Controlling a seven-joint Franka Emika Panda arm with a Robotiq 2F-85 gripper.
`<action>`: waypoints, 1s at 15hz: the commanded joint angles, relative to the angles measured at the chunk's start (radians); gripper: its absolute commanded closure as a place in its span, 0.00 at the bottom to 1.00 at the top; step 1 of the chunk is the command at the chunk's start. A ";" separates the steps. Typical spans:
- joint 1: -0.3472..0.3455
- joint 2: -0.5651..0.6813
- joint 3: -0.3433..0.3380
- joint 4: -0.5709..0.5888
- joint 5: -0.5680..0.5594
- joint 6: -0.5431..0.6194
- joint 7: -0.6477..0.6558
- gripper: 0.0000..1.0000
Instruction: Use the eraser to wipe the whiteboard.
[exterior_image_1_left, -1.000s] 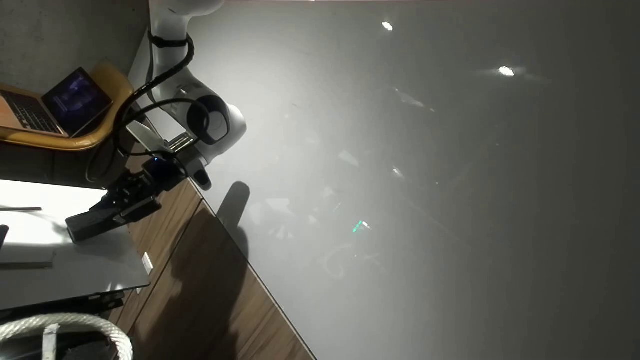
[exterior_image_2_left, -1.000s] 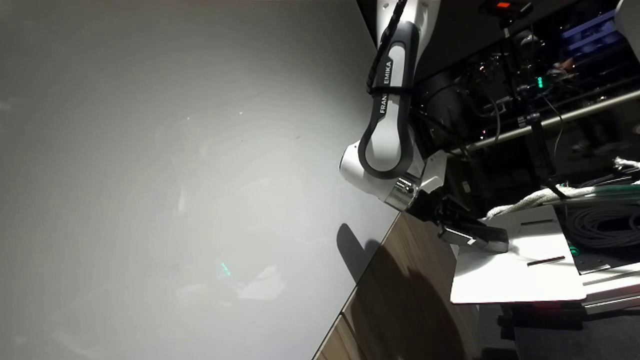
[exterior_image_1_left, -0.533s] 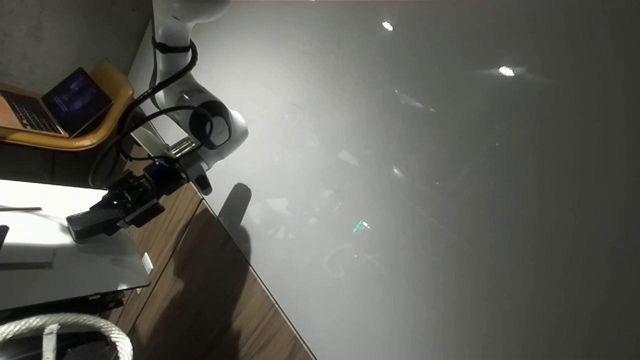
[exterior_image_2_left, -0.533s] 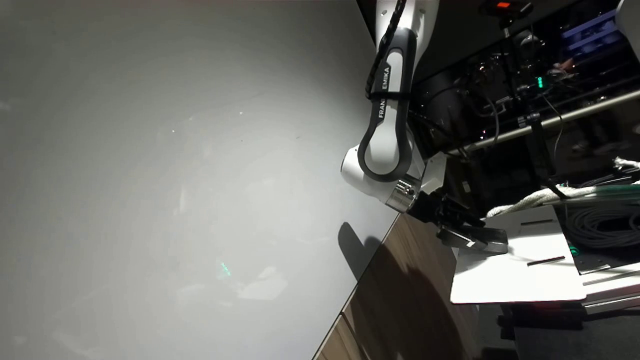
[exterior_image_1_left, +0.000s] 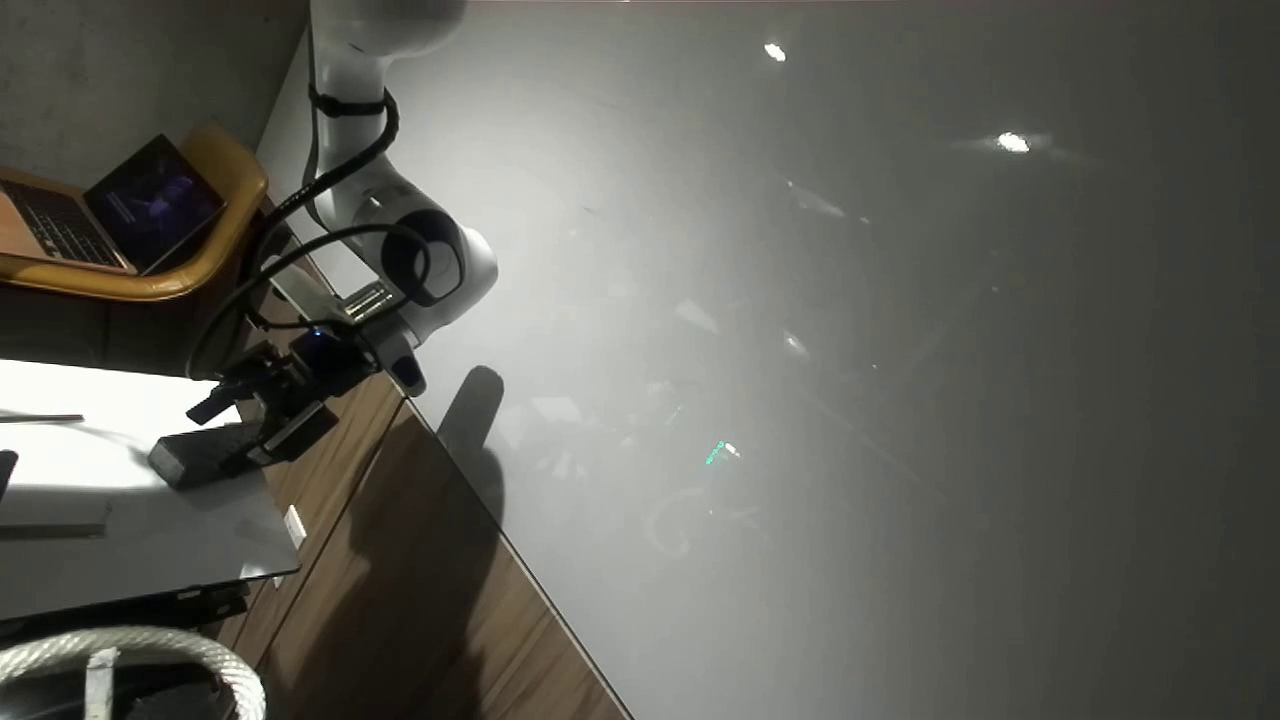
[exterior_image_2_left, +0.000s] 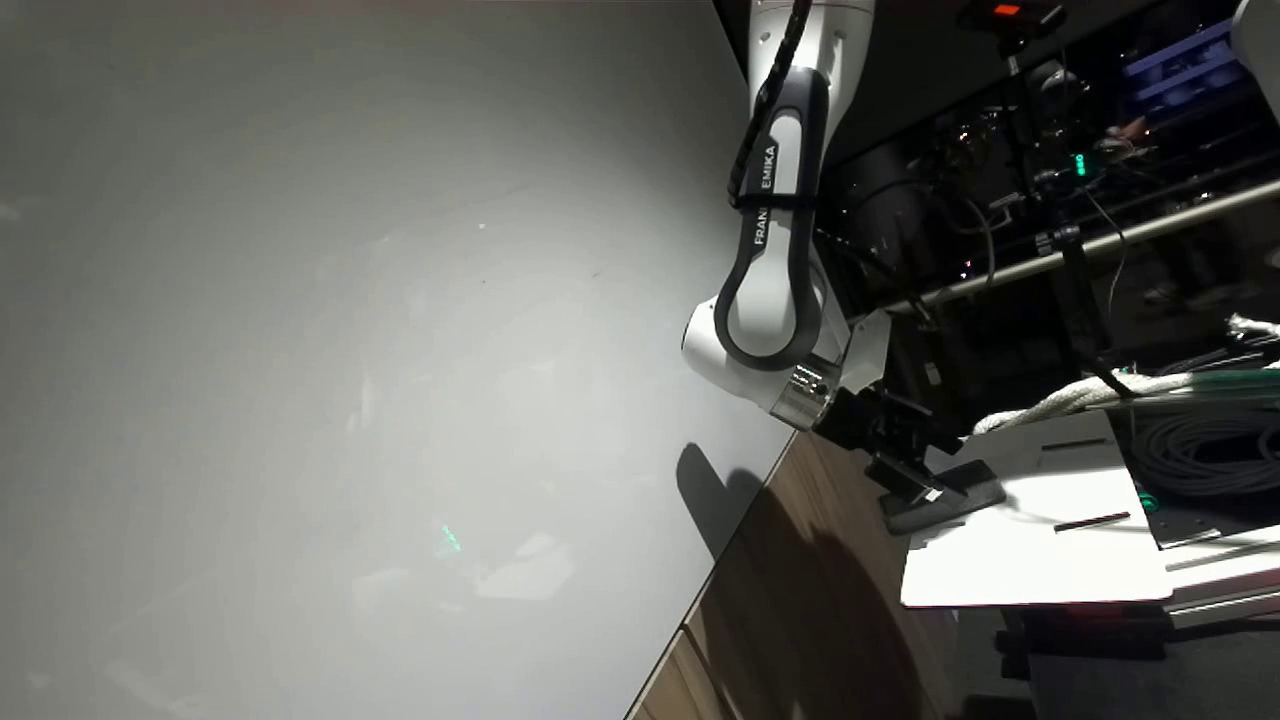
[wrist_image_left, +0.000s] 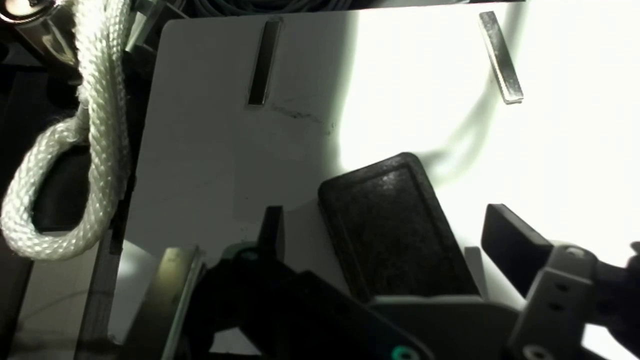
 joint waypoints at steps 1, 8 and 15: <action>-0.005 0.013 -0.005 0.028 0.037 -0.026 -0.039 0.00; -0.002 0.008 0.018 0.012 0.136 -0.016 -0.070 0.00; 0.011 0.015 0.022 0.006 0.161 -0.015 -0.066 0.00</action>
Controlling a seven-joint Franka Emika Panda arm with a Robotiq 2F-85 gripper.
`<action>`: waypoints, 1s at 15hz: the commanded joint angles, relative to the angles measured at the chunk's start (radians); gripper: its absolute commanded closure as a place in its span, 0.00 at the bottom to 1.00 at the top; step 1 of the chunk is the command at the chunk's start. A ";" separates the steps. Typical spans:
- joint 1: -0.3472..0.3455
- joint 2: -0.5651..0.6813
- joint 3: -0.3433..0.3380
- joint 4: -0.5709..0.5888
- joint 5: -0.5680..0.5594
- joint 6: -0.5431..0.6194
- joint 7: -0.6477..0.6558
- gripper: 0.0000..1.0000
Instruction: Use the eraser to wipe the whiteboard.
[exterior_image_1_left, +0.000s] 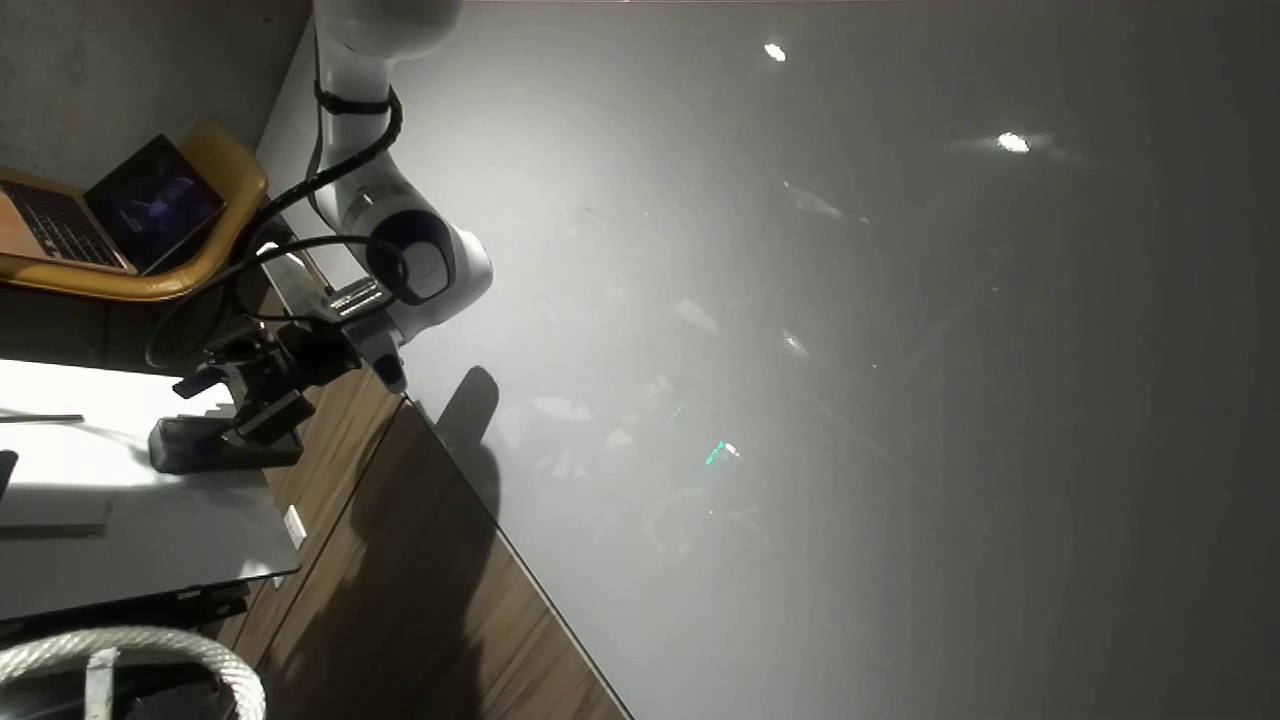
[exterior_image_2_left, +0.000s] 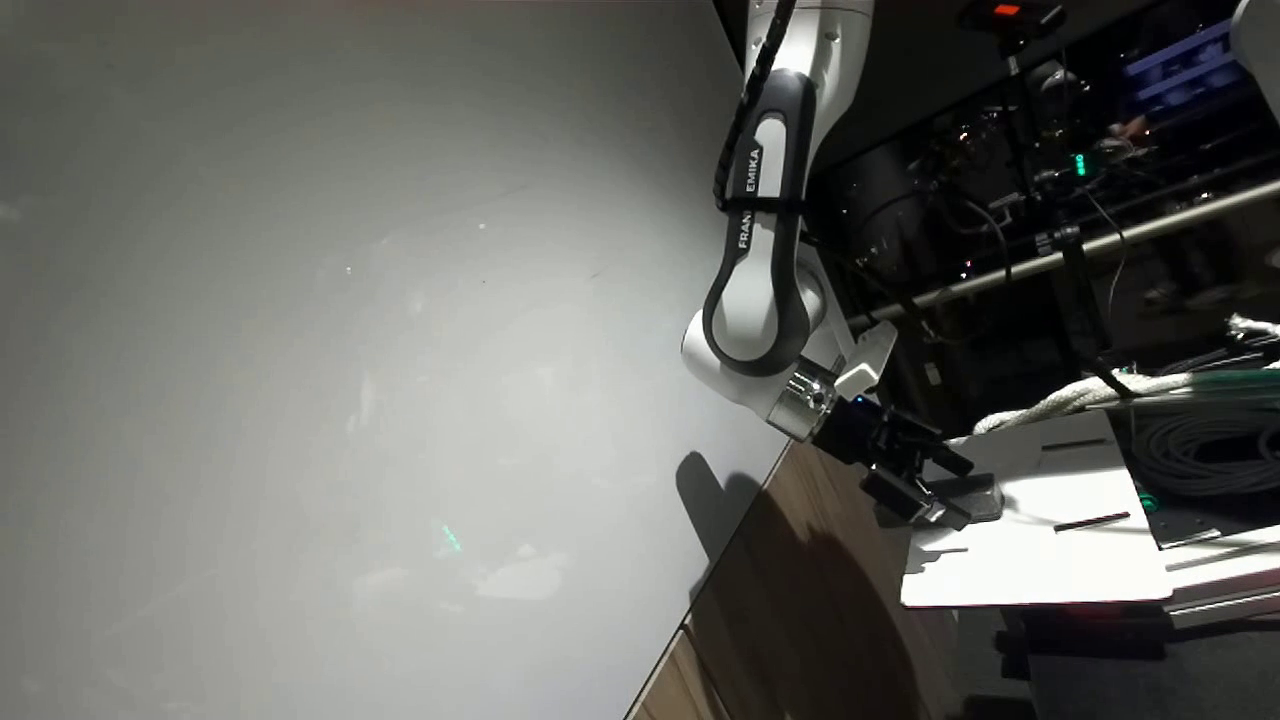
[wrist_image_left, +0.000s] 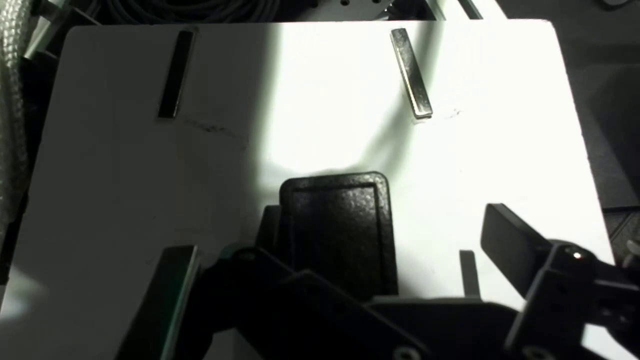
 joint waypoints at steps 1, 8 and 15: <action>0.010 0.001 -0.002 0.007 0.009 -0.019 -0.002 0.00; 0.041 -0.051 -0.006 0.025 -0.039 -0.069 0.046 0.00; 0.096 -0.250 0.012 -0.003 -0.112 -0.058 0.107 0.00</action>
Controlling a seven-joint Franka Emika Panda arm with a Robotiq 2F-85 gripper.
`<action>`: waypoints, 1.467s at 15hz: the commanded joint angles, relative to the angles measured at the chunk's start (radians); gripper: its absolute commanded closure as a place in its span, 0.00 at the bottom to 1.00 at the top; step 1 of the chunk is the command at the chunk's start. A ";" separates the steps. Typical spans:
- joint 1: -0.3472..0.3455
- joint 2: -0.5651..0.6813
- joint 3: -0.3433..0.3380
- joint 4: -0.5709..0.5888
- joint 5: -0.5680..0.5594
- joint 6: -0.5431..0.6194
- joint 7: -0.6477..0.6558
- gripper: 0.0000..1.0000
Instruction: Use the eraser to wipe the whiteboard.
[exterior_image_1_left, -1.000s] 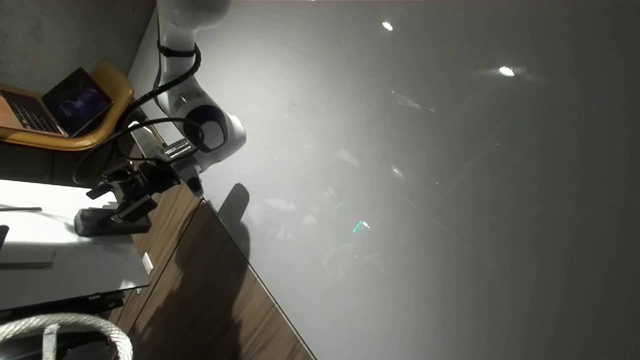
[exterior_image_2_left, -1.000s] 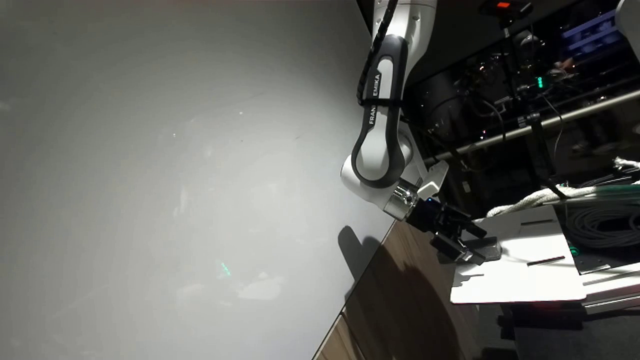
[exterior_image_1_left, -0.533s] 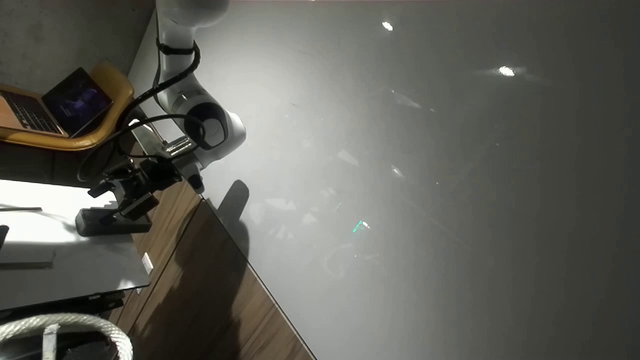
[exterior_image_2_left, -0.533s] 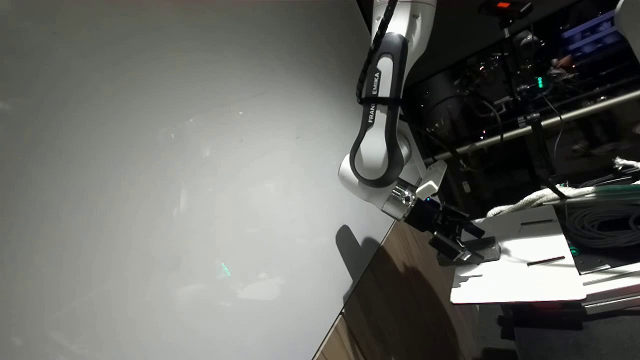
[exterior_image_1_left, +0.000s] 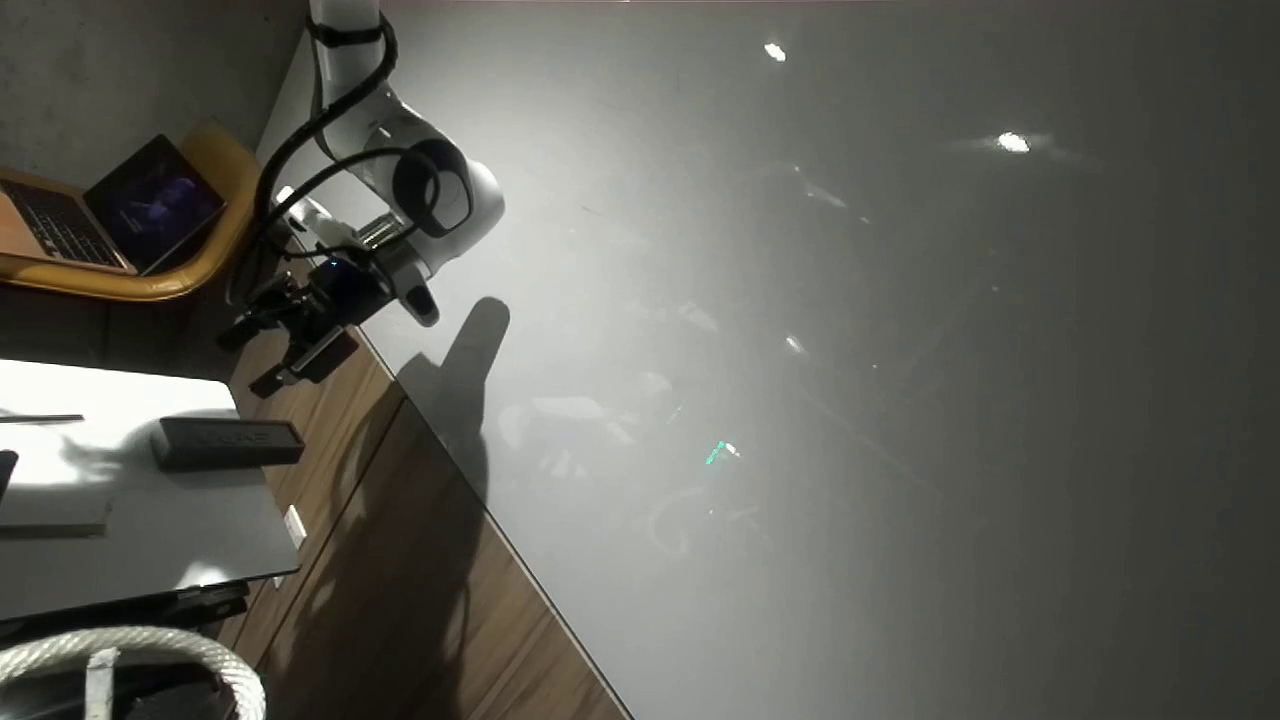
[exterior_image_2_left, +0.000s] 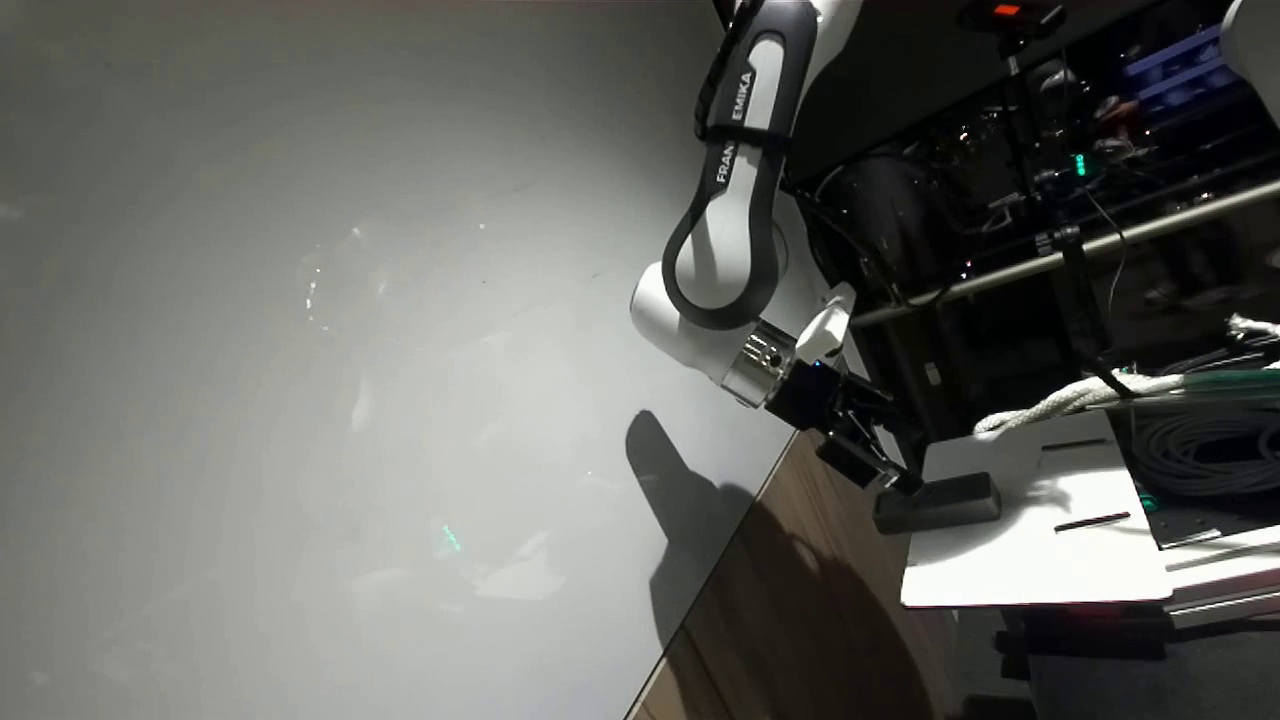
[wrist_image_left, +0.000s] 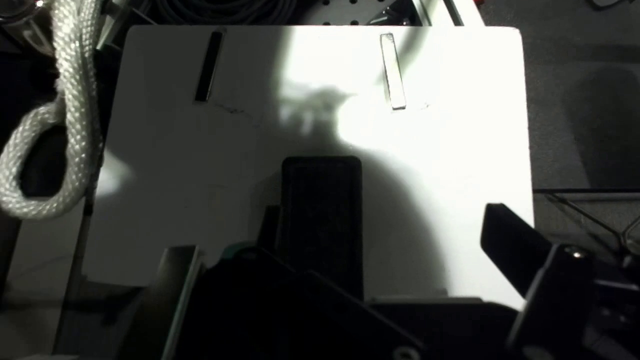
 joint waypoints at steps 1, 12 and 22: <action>0.030 -0.176 0.016 -0.056 -0.051 0.045 0.054 0.00; 0.019 -0.605 0.096 -0.238 -0.217 0.227 0.171 0.00; 0.053 -0.742 0.171 -0.173 -0.144 0.119 0.118 0.00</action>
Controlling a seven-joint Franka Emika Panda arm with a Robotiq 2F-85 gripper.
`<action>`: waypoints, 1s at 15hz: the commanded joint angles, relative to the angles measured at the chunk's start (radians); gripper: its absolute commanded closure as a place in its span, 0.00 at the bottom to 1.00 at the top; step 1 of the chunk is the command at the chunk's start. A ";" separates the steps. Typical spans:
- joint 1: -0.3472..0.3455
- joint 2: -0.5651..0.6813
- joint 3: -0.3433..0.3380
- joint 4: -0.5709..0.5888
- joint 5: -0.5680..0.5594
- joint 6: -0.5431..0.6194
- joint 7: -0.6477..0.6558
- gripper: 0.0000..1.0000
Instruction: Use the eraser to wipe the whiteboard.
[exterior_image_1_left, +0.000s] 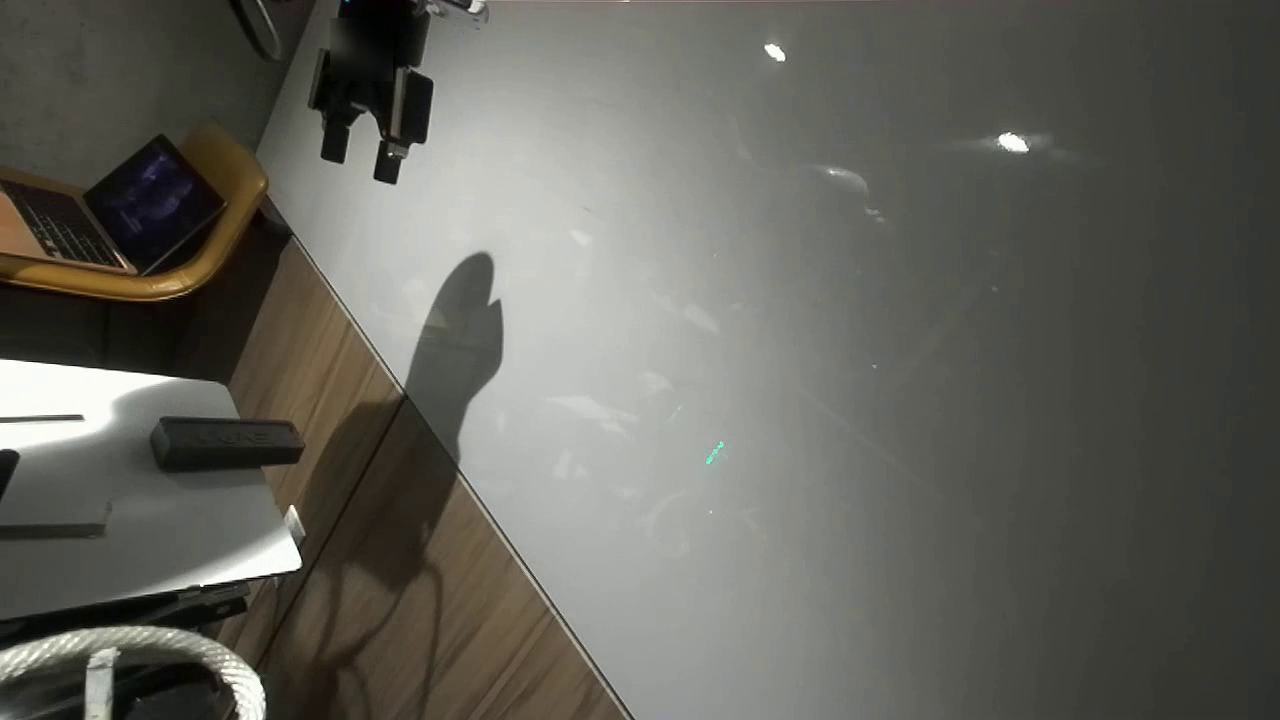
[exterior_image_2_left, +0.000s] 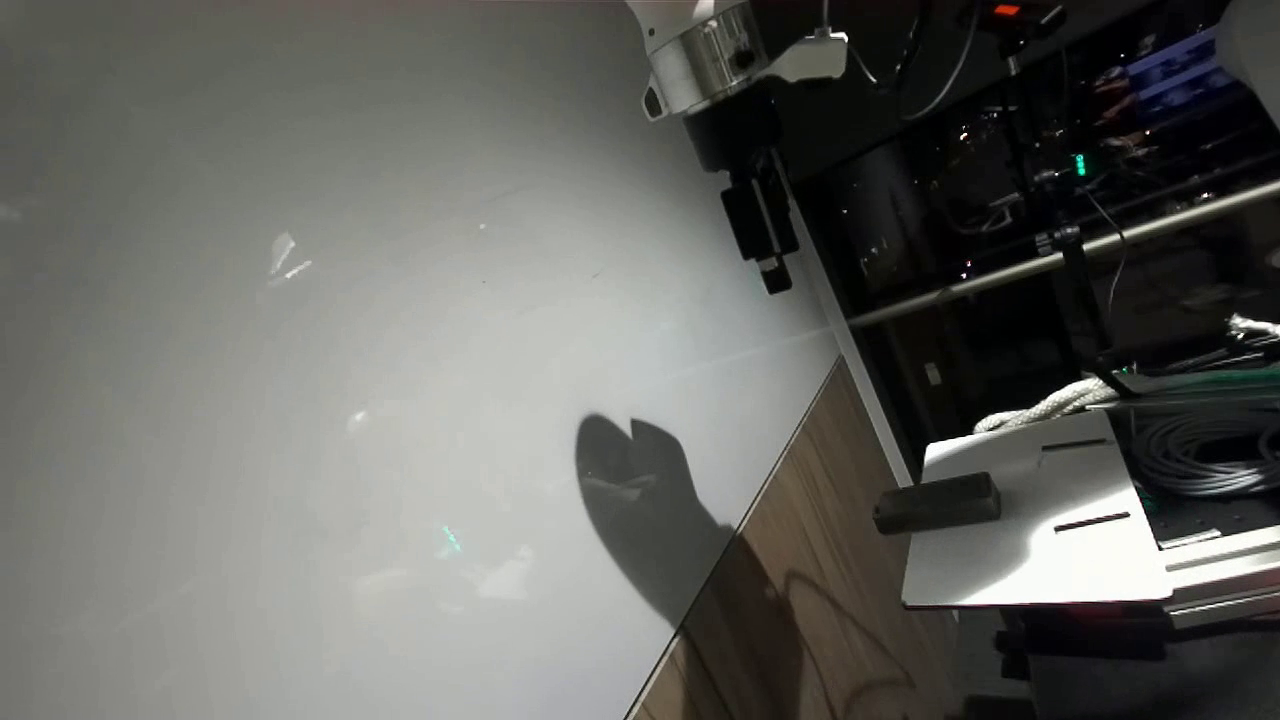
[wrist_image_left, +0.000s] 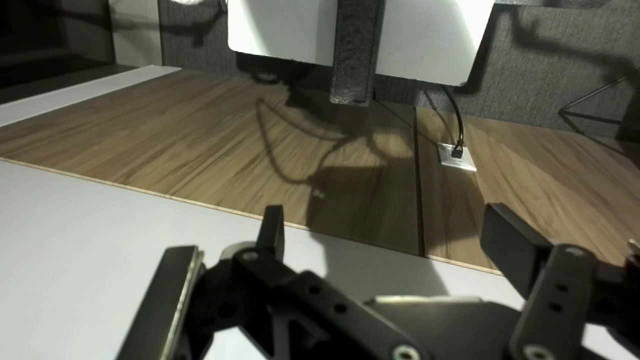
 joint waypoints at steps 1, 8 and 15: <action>-0.011 -0.002 0.033 0.011 0.016 -0.002 -0.006 0.00; 0.007 -0.001 0.066 0.027 0.030 -0.003 0.004 0.00; 0.007 -0.001 0.066 0.027 0.030 -0.003 0.004 0.00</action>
